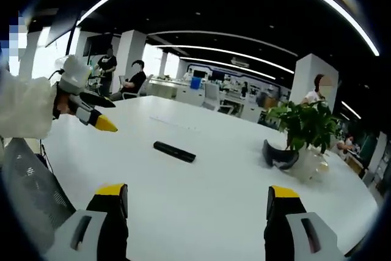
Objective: Press the specified remote control buttons in sequence, fully releasing each button before pressing the next.
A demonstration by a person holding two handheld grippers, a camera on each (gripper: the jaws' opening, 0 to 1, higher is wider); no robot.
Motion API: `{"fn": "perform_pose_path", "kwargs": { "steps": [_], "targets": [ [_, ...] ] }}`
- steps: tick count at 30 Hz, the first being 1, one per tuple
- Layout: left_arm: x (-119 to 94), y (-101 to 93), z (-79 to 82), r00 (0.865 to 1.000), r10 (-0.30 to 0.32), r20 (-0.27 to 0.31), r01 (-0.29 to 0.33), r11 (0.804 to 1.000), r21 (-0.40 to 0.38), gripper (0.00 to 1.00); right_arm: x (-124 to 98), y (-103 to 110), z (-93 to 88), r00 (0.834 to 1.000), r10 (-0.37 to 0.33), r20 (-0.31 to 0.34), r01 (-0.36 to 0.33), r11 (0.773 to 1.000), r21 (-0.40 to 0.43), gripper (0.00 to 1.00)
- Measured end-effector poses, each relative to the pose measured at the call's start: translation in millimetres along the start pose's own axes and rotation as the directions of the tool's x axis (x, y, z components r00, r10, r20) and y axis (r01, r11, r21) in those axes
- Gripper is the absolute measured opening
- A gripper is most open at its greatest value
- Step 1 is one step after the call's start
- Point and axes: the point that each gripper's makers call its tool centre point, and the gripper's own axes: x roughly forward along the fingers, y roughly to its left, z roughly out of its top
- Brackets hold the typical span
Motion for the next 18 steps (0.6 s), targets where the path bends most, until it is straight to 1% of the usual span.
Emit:
{"fn": "perform_pose_path", "kwargs": {
  "steps": [3,4,6,8,10,11,13,14,16,17,18],
  "targets": [
    [-17,-6.2,-0.1,0.998,0.029,0.046,-0.027,0.999,-0.045,1.00,-1,-2,0.5,1.000,-0.003,0.005,0.003,1.000,0.012,0.95],
    [-25,-10.2,-3.1,0.997,0.036,0.062,-0.032,0.997,-0.067,1.00,-1,-2,1.0,1.000,-0.004,0.007,0.004,1.000,0.015,0.95],
    [-37,-15.8,-12.6,0.998,0.028,0.056,-0.024,0.997,-0.070,1.00,-2,-3,2.9,1.000,-0.010,0.017,0.009,1.000,0.021,0.96],
    [-50,-18.1,-20.0,0.998,0.051,0.041,-0.049,0.997,-0.059,1.00,-2,-5,3.4,1.000,-0.013,0.019,0.012,0.999,0.033,0.97],
    [-62,-20.1,-21.9,0.996,0.071,0.047,-0.068,0.996,-0.057,1.00,-2,-5,4.6,1.000,-0.004,0.019,0.002,0.998,0.064,0.99],
    [-71,-21.1,-21.2,0.994,0.091,0.063,-0.086,0.993,-0.077,1.00,-2,-6,5.7,1.000,0.002,0.021,-0.004,0.997,0.079,0.99],
    [-83,-24.0,-19.4,0.989,0.111,0.101,-0.098,0.987,-0.127,1.00,-3,-9,6.2,1.000,-0.005,0.023,0.003,0.996,0.095,0.99],
    [-87,-25.0,-20.5,0.988,0.116,0.105,-0.102,0.986,-0.128,1.00,-3,-9,6.4,1.000,-0.007,0.022,0.005,0.995,0.102,0.99],
    [-98,-24.4,-21.5,0.981,0.152,0.123,-0.135,0.982,-0.133,1.00,-4,-10,8.0,1.000,-0.011,0.027,0.008,0.994,0.112,0.99],
    [-103,-23.0,-19.5,0.972,0.180,0.152,-0.159,0.977,-0.143,1.00,-5,-10,8.8,0.999,-0.015,0.030,0.012,0.994,0.112,0.99],
    [-106,-22.8,-18.6,0.967,0.192,0.170,-0.166,0.974,-0.152,1.00,-5,-11,9.5,0.999,-0.020,0.034,0.016,0.994,0.110,0.99]
  ]
}}
